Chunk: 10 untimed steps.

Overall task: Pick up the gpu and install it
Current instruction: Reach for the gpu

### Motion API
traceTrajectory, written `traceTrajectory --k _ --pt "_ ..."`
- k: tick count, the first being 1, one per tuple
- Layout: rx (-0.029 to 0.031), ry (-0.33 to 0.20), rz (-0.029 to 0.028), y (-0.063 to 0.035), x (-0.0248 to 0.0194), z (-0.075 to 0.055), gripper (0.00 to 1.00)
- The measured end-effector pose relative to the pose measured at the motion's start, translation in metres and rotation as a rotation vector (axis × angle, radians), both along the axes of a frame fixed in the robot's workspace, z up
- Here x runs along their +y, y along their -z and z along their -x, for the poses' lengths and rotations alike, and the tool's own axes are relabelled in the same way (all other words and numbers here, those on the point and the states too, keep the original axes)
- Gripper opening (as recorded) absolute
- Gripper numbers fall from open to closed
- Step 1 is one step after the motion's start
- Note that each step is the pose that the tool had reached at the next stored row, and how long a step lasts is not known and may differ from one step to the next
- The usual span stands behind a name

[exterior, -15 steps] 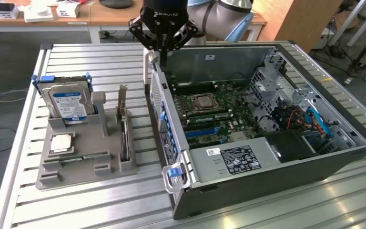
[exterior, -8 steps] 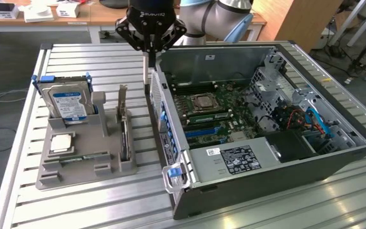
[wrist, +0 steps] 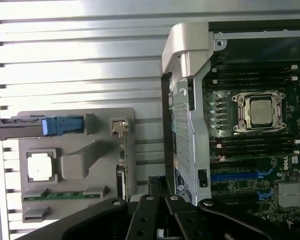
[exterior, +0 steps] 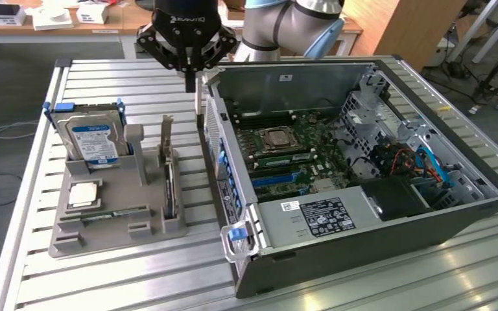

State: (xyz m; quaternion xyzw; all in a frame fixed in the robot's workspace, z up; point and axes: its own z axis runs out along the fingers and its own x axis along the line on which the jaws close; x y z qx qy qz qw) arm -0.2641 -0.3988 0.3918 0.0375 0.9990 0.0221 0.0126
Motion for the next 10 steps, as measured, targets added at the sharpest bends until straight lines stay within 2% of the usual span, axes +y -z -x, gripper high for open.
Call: traceTrajectory --k 7,10 --pt "0.0001 0.000 0.0001 0.0003 0.0000 0.018 0.11" --pt "0.0000 0.000 0.0000 0.0003 0.0000 0.021 0.11"
